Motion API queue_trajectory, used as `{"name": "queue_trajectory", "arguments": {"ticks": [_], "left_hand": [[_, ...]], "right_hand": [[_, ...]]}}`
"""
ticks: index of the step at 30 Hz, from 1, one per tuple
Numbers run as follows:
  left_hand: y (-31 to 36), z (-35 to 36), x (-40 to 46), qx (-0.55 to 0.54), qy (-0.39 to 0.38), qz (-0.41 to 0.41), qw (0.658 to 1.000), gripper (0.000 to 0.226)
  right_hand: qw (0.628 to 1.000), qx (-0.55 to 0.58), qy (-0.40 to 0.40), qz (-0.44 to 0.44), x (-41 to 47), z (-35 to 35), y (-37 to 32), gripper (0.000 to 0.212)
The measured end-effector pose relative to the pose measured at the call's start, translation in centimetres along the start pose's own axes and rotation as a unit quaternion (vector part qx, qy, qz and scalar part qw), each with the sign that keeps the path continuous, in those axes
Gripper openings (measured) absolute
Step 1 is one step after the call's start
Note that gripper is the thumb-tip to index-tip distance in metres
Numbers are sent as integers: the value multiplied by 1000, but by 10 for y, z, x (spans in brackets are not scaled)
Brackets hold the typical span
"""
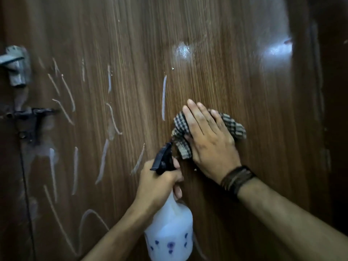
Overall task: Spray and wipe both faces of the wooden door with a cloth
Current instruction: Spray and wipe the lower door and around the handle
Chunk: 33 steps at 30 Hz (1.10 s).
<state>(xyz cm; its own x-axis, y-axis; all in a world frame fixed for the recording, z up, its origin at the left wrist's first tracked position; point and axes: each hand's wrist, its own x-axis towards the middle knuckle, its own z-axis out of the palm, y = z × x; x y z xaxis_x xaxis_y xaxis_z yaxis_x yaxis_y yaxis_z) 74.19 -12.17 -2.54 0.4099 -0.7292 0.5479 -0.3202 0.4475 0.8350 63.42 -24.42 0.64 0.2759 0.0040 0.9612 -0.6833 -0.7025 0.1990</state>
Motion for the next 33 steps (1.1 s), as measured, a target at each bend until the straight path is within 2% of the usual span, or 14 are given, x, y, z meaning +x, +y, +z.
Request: {"name": "queue_trajectory", "arguments": {"ticks": [4,7,9,12,16,18,20,24,26,28,33], "left_hand": [[5,-20,-5,-32,29,-2,999,17],[21,-35,-4,-42,17,-4,999,18],[27,-38,1,-51,24,-12,998,21],[35,-37,4,-57,1,-27,998,18],[48,-45,14,-65,-27,-16,997,19],[52,-53,16,-78,-48,-14,996,19],[46,-67,15,-72,-63,-6,995,18],[29,-91,17,-92,-70,-7,993,21],[17,-98,20,-96,-74,-12,993,20],[10,-107,24,-105,-74,-21,991,20],[2,-127,28,-131,-102,-53,985,19]], "right_hand": [[999,24,-21,-8,-26,9,-10,60],[990,20,-87,-111,-73,16,-22,68],[985,7,-88,-147,-67,19,-18,73],[993,7,-62,-103,-13,15,-16,70],[1000,12,-9,3,81,6,-17,58],[999,-2,10,30,94,6,-17,56],[1000,-6,4,18,78,11,-23,58],[996,-16,-43,-81,9,24,-46,66],[994,-20,-38,-99,4,29,-51,65],[998,-7,-12,-56,34,29,-52,62],[994,-65,76,34,126,27,-56,56]]}}
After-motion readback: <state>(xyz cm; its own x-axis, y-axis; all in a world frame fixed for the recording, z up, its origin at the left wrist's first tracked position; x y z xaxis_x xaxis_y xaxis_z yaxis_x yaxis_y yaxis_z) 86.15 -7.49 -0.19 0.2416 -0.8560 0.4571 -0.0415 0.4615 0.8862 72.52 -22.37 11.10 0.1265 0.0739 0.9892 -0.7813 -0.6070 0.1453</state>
